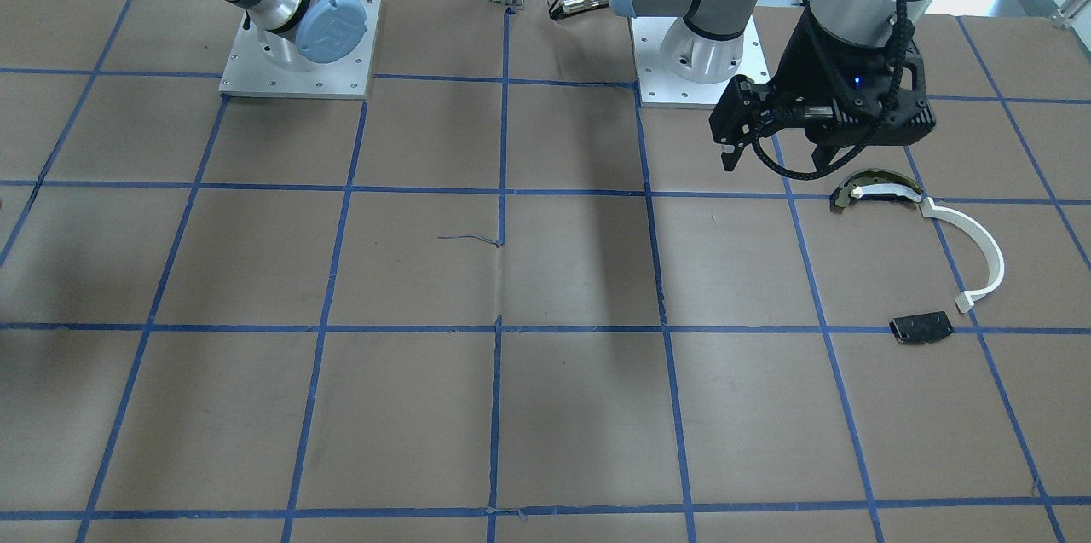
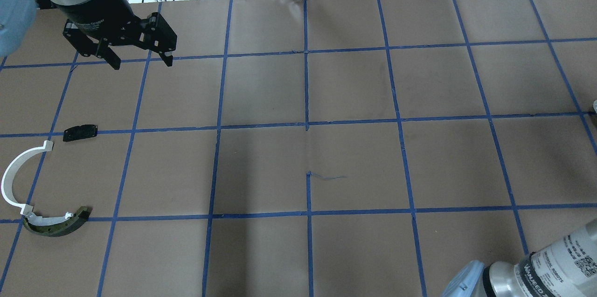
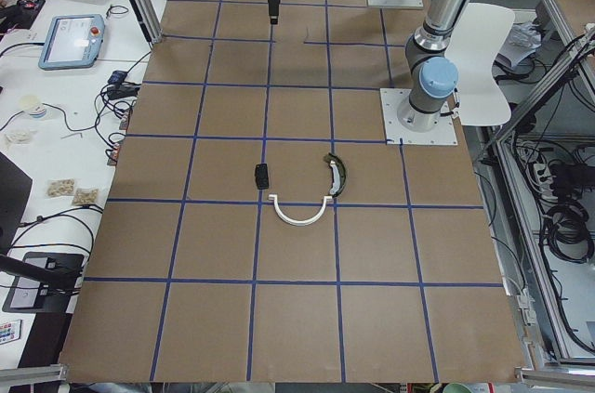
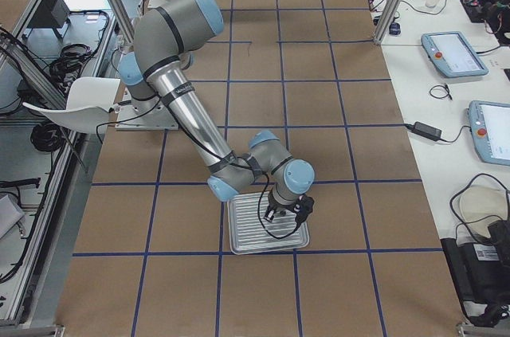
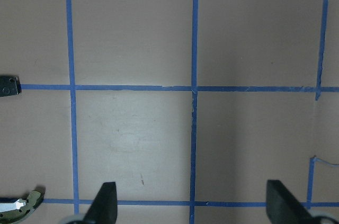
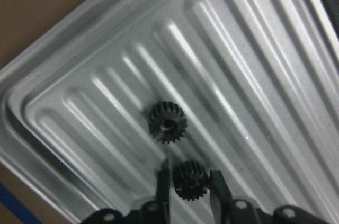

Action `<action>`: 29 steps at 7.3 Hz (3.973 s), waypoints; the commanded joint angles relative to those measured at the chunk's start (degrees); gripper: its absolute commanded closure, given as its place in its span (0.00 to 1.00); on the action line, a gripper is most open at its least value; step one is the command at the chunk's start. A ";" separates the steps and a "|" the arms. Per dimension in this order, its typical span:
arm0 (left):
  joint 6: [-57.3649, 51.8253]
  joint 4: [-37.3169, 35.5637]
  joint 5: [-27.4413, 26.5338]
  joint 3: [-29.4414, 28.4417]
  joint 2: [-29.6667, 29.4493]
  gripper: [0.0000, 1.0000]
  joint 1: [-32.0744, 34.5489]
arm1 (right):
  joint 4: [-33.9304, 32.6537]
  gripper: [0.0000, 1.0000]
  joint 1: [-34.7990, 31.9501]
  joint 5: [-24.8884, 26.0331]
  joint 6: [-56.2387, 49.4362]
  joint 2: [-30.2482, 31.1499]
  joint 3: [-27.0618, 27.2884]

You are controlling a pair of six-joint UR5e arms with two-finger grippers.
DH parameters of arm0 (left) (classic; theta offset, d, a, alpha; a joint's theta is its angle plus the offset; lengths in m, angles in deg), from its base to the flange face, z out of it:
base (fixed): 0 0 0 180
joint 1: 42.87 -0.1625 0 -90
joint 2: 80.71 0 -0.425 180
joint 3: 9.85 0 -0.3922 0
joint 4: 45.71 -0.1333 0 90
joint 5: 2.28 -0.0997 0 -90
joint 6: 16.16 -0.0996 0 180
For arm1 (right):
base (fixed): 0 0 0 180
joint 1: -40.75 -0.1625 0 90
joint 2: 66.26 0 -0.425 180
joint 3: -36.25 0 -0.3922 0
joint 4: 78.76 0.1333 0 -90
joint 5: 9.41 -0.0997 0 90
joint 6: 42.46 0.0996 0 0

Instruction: Place bearing gear from tray to pile

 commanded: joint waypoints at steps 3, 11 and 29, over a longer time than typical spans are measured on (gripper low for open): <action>0.00 0.00 -0.09 0.09 0.00 0.00 0.00 | 6.74 1.00 -0.53 -0.57 1.04 5.56 0.02; 0.00 0.00 -0.17 0.09 0.18 0.00 0.00 | 16.18 1.00 -52.66 -15.41 47.76 15.27 5.38; 23.96 -28.18 1.67 11.77 -15.61 0.00 21.77 | 6.42 0.00 -20.71 -6.47 5.54 18.87 6.27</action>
